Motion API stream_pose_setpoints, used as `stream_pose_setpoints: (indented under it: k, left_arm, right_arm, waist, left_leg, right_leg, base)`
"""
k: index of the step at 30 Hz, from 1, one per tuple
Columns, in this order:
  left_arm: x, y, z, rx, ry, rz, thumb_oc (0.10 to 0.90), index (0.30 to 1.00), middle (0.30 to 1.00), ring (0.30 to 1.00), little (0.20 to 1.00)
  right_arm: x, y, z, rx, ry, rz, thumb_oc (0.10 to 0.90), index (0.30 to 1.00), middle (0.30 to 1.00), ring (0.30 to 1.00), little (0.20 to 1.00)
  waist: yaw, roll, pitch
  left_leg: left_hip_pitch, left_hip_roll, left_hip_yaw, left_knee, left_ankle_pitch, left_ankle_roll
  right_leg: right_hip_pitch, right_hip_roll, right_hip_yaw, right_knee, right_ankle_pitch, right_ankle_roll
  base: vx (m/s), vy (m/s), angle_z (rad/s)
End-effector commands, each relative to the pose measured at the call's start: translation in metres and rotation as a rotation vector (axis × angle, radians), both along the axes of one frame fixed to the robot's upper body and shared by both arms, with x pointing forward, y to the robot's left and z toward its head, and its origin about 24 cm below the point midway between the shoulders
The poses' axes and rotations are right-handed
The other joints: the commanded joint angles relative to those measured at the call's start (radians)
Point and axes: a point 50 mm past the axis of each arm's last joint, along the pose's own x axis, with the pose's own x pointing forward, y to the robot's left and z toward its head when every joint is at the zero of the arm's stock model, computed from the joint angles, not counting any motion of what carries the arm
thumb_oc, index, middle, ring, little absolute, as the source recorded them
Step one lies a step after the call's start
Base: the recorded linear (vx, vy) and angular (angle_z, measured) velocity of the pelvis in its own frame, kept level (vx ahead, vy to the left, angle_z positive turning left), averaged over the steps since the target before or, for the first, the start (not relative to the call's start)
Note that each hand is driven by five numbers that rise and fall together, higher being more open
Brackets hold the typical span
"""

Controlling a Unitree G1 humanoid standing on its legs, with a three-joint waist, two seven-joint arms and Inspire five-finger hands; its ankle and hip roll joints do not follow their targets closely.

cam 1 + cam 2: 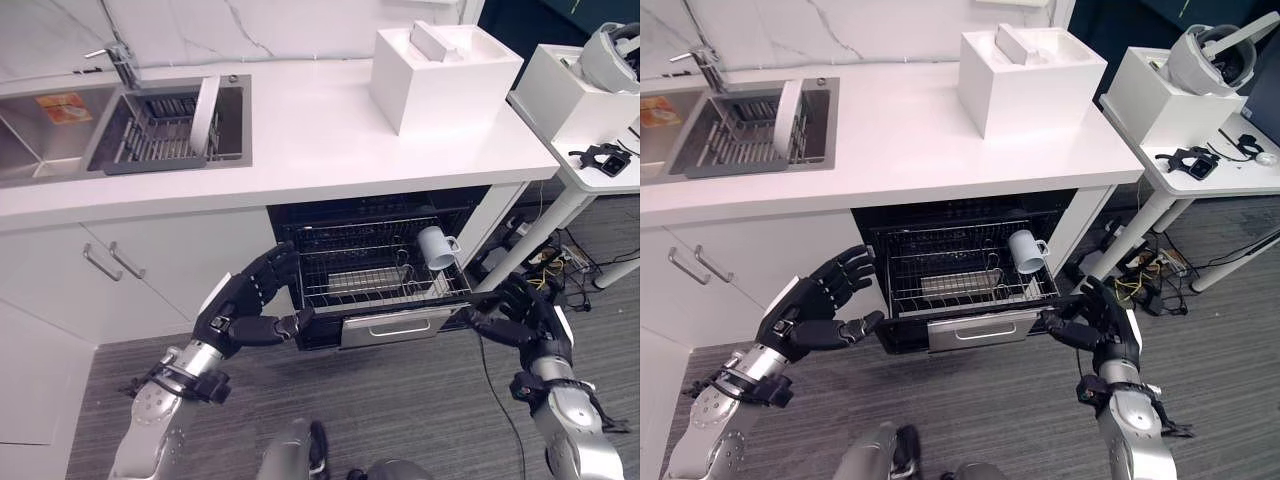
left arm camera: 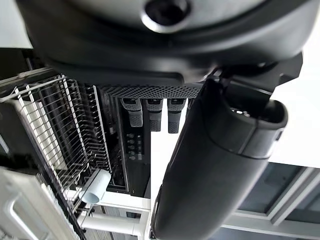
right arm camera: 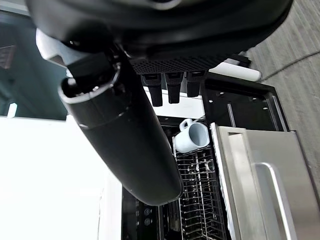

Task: Place the dishes in the dishwasher.

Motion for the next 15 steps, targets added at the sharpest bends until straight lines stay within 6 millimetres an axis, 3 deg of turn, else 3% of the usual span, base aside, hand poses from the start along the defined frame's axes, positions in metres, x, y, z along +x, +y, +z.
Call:
stream_pose_setpoints:
  k: [1,2,3,4,7,8,10,15]
  left_arm:
    - [0.010,-0.016,0.055,-0.059,-0.309,-0.079,0.800,0.900,0.900,0.900,0.900]
    - [0.009,-0.020,0.054,-0.094,-0.307,-0.105,0.800,0.900,0.900,0.900,0.900]
    - [0.007,-0.021,0.054,-0.106,-0.312,-0.104,0.800,0.900,0.900,0.900,0.900]
    - [0.007,-0.021,0.054,-0.107,-0.313,-0.103,0.800,0.900,0.900,0.900,0.900]
    - [0.006,-0.021,0.051,-0.147,-0.305,-0.121,0.800,0.900,0.900,0.900,0.900]
    - [0.007,-0.022,0.050,-0.146,-0.305,-0.127,0.800,0.900,0.900,0.900,0.900]
    - [0.008,-0.024,0.048,-0.159,-0.313,-0.135,0.800,0.900,0.900,0.900,0.900]
    - [0.007,-0.022,0.054,-0.168,-0.340,-0.143,0.800,0.900,0.900,0.900,0.900]
  right_arm:
    - [0.023,-0.007,0.070,-0.133,-0.347,0.019,0.800,0.900,0.900,0.900,0.900]
    - [0.027,-0.007,0.074,-0.149,-0.353,0.009,0.800,0.900,0.900,0.900,0.900]
    - [0.026,-0.008,0.078,-0.171,-0.355,0.017,0.800,0.900,0.900,0.900,0.900]
    - [0.026,-0.008,0.078,-0.174,-0.354,0.018,0.800,0.900,0.900,0.900,0.900]
    - [0.024,-0.016,0.086,-0.198,-0.354,0.012,0.800,0.900,0.900,0.900,0.900]
    - [0.023,-0.018,0.087,-0.201,-0.356,0.007,0.800,0.900,0.900,0.900,0.900]
    - [0.023,-0.022,0.092,-0.217,-0.362,-0.003,0.800,0.900,0.900,0.900,0.900]
    - [0.020,-0.023,0.094,-0.235,-0.381,-0.016,0.800,0.900,0.900,0.900,0.900]
  waist:
    - [-0.014,-0.008,-0.019]
    - [-0.022,-0.001,-0.011]
    - [-0.033,0.013,-0.016]
    - [-0.034,0.015,-0.020]
    - [-0.050,0.037,-0.036]
    - [-0.053,0.039,-0.038]
    - [-0.061,0.046,-0.038]
    - [-0.079,0.071,-0.045]
  left_leg:
    - [0.109,-0.060,0.125,-0.038,-0.104,0.002]
    - [0.120,-0.005,0.119,-0.057,-0.096,-0.017]
    - [0.123,0.059,0.062,-0.057,-0.087,-0.052]
    - [0.119,0.068,0.057,-0.057,-0.080,-0.057]
    - [0.068,0.186,-0.048,-0.057,-0.037,-0.134]
    - [0.057,0.210,-0.045,-0.057,-0.028,-0.141]
    - [0.058,0.231,-0.032,-0.057,-0.028,-0.145]
    - [0.109,0.210,0.018,-0.057,-0.073,-0.138]
  right_leg:
    - [0.106,-0.016,-0.016,-0.177,0.107,0.104]
    - [0.093,-0.031,-0.041,-0.177,0.114,0.095]
    - [0.074,-0.032,-0.048,-0.177,0.117,0.089]
    - [0.066,-0.030,-0.046,-0.177,0.121,0.087]
    - [0.047,-0.020,-0.026,-0.177,0.113,0.082]
    - [0.045,-0.025,-0.029,-0.177,0.112,0.082]
    - [0.032,-0.053,-0.046,-0.177,0.114,0.086]
    - [0.019,-0.122,-0.088,-0.177,0.140,0.123]
  base:
    - [-0.09,-0.031,0.30]
    - [-0.06,0.073,0.55]
    - [-0.07,0.083,0.59]
    - [-0.03,0.144,0.36]
    - [0.05,0.196,0.31]
    - [0.08,0.277,0.08]
    - [0.09,0.382,-0.23]
    - [0.15,0.497,0.04]
